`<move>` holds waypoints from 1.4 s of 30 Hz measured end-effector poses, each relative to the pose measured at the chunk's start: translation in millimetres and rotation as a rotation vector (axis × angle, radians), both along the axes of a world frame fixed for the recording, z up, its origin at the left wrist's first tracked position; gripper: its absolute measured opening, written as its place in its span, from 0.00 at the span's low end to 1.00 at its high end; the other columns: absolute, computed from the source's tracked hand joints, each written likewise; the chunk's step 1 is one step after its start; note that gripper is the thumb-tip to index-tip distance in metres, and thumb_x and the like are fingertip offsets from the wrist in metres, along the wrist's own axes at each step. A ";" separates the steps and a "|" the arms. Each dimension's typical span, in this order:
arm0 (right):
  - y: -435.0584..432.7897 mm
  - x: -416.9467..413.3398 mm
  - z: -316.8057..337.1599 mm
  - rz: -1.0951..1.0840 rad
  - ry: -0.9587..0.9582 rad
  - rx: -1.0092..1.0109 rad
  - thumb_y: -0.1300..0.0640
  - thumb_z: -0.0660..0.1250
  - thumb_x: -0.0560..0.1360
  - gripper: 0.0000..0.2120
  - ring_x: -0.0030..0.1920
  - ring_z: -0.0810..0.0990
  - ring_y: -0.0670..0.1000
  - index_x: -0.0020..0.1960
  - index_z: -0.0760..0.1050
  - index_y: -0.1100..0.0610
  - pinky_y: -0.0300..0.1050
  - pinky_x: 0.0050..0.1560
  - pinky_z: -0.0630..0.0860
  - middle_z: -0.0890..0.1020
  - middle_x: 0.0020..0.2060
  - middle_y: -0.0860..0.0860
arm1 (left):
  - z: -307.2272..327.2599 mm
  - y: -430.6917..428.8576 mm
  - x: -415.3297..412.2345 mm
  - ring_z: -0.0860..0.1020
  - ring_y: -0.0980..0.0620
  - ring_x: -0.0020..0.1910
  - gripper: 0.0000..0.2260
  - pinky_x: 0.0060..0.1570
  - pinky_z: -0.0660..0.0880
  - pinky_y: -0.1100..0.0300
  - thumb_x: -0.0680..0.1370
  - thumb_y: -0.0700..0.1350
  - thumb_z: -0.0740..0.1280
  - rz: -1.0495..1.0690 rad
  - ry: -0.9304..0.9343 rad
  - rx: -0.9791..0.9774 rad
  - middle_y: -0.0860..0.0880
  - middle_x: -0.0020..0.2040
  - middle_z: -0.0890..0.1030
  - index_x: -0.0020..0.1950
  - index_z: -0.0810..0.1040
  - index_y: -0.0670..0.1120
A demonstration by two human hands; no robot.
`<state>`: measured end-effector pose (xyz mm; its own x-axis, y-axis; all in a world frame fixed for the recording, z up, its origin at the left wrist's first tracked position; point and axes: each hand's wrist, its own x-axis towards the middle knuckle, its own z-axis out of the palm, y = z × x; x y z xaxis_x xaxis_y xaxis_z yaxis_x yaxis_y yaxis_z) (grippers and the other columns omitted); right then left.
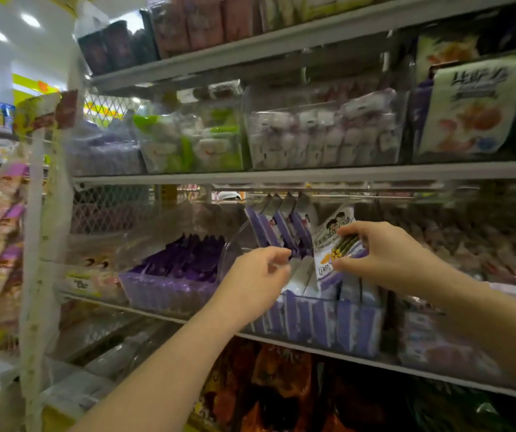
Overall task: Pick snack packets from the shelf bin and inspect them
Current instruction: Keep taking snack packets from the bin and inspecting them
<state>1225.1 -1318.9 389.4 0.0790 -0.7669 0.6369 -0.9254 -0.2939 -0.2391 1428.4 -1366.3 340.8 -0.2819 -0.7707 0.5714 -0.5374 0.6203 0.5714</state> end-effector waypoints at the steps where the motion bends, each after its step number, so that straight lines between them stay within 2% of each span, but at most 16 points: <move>1: -3.1 -3.5 4.7 -0.018 0.016 -0.003 0.47 0.73 0.69 0.30 0.44 0.73 0.43 0.68 0.73 0.53 0.31 0.35 0.65 0.75 0.39 0.41 | 4.1 -5.5 -6.0 0.76 0.60 0.52 0.15 0.41 0.67 0.81 0.81 0.47 0.63 -0.005 -0.036 -0.025 0.57 0.57 0.79 0.67 0.75 0.52; 2: -6.9 -6.5 8.6 -0.033 0.041 -0.007 0.47 0.72 0.69 0.30 0.49 0.76 0.45 0.69 0.72 0.53 0.29 0.39 0.67 0.79 0.45 0.44 | 8.9 -10.7 -13.0 0.76 0.60 0.54 0.15 0.45 0.69 0.79 0.81 0.46 0.63 -0.008 -0.081 -0.061 0.56 0.59 0.79 0.67 0.76 0.52; 5: -19.2 -15.7 21.7 -0.106 0.126 0.022 0.48 0.70 0.71 0.29 0.60 0.77 0.50 0.69 0.71 0.56 0.37 0.54 0.72 0.79 0.61 0.52 | 24.7 -29.0 -38.1 0.78 0.50 0.59 0.13 0.59 0.74 0.55 0.80 0.46 0.62 0.045 -0.325 -0.253 0.52 0.60 0.81 0.62 0.79 0.52; 9: -34.0 -30.1 36.8 -0.177 0.150 0.087 0.47 0.69 0.70 0.27 0.60 0.77 0.50 0.67 0.73 0.56 0.41 0.55 0.74 0.80 0.59 0.52 | 42.3 -53.2 -75.8 0.78 0.40 0.54 0.10 0.52 0.70 0.51 0.78 0.44 0.61 0.093 -0.723 -0.475 0.44 0.53 0.81 0.54 0.80 0.47; 12: -47.8 -36.6 40.2 -0.180 0.143 0.092 0.48 0.69 0.68 0.25 0.55 0.79 0.49 0.64 0.75 0.54 0.41 0.51 0.77 0.81 0.54 0.51 | 53.3 -72.7 -102.2 0.74 0.37 0.63 0.16 0.60 0.69 0.49 0.78 0.42 0.63 0.101 -0.871 -0.436 0.40 0.63 0.77 0.66 0.75 0.46; 14: -57.8 -41.5 42.1 -0.187 0.143 0.105 0.47 0.69 0.67 0.25 0.52 0.79 0.49 0.63 0.76 0.53 0.38 0.46 0.74 0.81 0.52 0.51 | 56.8 -85.7 -114.0 0.65 0.37 0.71 0.22 0.70 0.60 0.47 0.80 0.42 0.61 0.092 -0.959 -0.428 0.39 0.73 0.68 0.74 0.66 0.46; 18: -77.4 -48.4 47.7 -0.204 0.105 0.153 0.44 0.69 0.67 0.22 0.43 0.78 0.46 0.58 0.77 0.51 0.39 0.43 0.78 0.80 0.47 0.47 | 53.6 -103.7 -116.5 0.53 0.41 0.77 0.23 0.75 0.47 0.47 0.83 0.45 0.55 0.051 -0.977 -0.482 0.44 0.79 0.57 0.78 0.57 0.48; 20: -88.3 -46.6 48.2 -0.202 0.109 0.178 0.45 0.70 0.66 0.17 0.39 0.78 0.45 0.51 0.78 0.52 0.42 0.41 0.79 0.78 0.40 0.46 | 50.6 -108.9 -111.4 0.55 0.40 0.77 0.23 0.75 0.45 0.45 0.82 0.43 0.57 0.065 -1.052 -0.549 0.43 0.78 0.60 0.77 0.60 0.47; 23: -103.9 -42.5 49.9 -0.189 0.149 0.203 0.47 0.70 0.68 0.10 0.44 0.81 0.50 0.45 0.76 0.52 0.47 0.45 0.81 0.81 0.43 0.50 | 44.8 -114.1 -100.7 0.57 0.38 0.76 0.22 0.75 0.41 0.44 0.81 0.42 0.57 0.081 -1.069 -0.630 0.41 0.75 0.66 0.76 0.63 0.44; 25: -110.9 -41.7 51.6 -0.161 0.218 0.235 0.49 0.70 0.71 0.11 0.49 0.80 0.51 0.49 0.77 0.53 0.47 0.51 0.80 0.81 0.49 0.52 | 41.0 -113.5 -95.1 0.57 0.38 0.75 0.22 0.74 0.37 0.44 0.81 0.41 0.55 0.071 -1.019 -0.663 0.40 0.74 0.66 0.76 0.61 0.43; 27: -114.8 -40.8 50.1 -0.146 0.297 0.295 0.47 0.68 0.73 0.18 0.54 0.80 0.53 0.59 0.77 0.54 0.50 0.56 0.78 0.81 0.56 0.53 | 37.2 -113.1 -89.6 0.58 0.40 0.75 0.23 0.73 0.32 0.47 0.81 0.41 0.54 0.033 -0.953 -0.713 0.41 0.74 0.67 0.77 0.60 0.45; 30: -115.6 -40.4 46.6 -0.178 0.459 0.383 0.43 0.65 0.74 0.21 0.57 0.79 0.55 0.62 0.75 0.54 0.51 0.59 0.77 0.80 0.57 0.53 | 36.2 -112.0 -84.7 0.67 0.48 0.72 0.22 0.69 0.28 0.49 0.79 0.43 0.54 0.029 -0.862 -0.790 0.49 0.69 0.75 0.73 0.69 0.53; 33: -107.4 -40.1 49.8 -0.203 0.583 0.454 0.41 0.67 0.72 0.25 0.59 0.78 0.56 0.65 0.74 0.52 0.51 0.61 0.76 0.79 0.60 0.53 | 34.0 -116.9 -86.4 0.60 0.46 0.75 0.20 0.54 0.15 0.58 0.82 0.45 0.54 -0.011 -0.949 -0.617 0.47 0.73 0.70 0.75 0.66 0.52; 36: -95.9 -41.0 53.1 -0.192 0.619 0.464 0.38 0.64 0.73 0.26 0.58 0.77 0.54 0.66 0.72 0.50 0.49 0.61 0.74 0.78 0.60 0.51 | 39.7 -115.6 -89.0 0.58 0.47 0.76 0.19 0.55 0.16 0.60 0.83 0.44 0.54 -0.015 -0.936 -0.580 0.47 0.75 0.68 0.75 0.66 0.51; 39: -92.1 -36.8 51.2 -0.218 0.700 0.651 0.40 0.58 0.78 0.21 0.48 0.73 0.51 0.63 0.75 0.53 0.44 0.50 0.70 0.79 0.54 0.53 | 44.8 -115.6 -97.1 0.60 0.46 0.75 0.19 0.73 0.32 0.53 0.83 0.45 0.56 0.052 -0.952 -0.571 0.48 0.73 0.71 0.73 0.68 0.54; 42: -99.6 -30.9 52.9 -0.247 0.761 0.754 0.43 0.58 0.79 0.20 0.46 0.72 0.52 0.60 0.76 0.55 0.45 0.48 0.68 0.79 0.54 0.56 | 52.0 -115.1 -106.8 0.68 0.44 0.70 0.15 0.74 0.42 0.48 0.83 0.51 0.57 0.140 -1.107 -0.458 0.47 0.65 0.78 0.66 0.75 0.54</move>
<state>1194.2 -1418.5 442.3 0.0433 -0.9874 -0.1522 -0.9202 -0.0988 0.3788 1321.6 -1481.3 392.8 -0.7219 -0.6229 0.3015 -0.6761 0.5419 -0.4992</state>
